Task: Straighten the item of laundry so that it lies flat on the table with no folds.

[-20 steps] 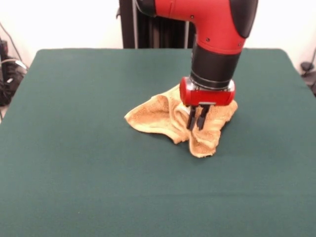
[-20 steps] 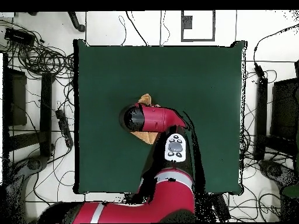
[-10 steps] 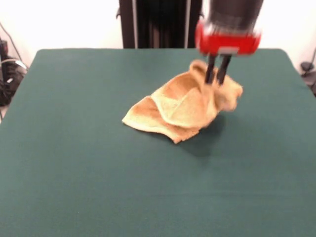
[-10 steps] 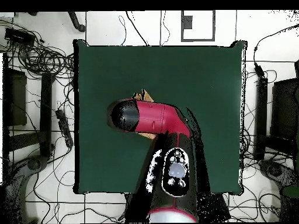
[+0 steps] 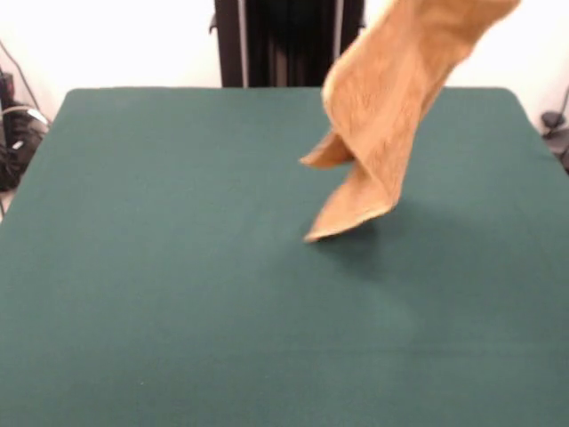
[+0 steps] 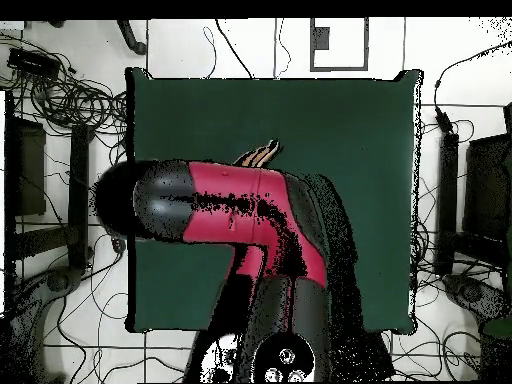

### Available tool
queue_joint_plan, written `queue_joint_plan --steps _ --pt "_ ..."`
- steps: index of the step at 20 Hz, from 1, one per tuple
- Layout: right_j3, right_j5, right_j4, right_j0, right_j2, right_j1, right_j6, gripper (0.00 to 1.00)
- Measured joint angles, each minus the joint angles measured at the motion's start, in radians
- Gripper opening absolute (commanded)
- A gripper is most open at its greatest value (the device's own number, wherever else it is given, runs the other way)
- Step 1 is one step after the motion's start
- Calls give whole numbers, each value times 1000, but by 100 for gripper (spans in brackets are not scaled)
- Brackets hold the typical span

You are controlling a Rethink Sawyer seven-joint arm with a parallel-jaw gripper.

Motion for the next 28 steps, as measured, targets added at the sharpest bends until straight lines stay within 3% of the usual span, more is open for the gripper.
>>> queue_joint_plan --steps 8,17,28 --pt "-95 140 20 28 -20 -58 16 0" --pt "-142 146 39 30 -23 -52 90 0" --pt "-142 107 71 -13 -22 -46 97 0"
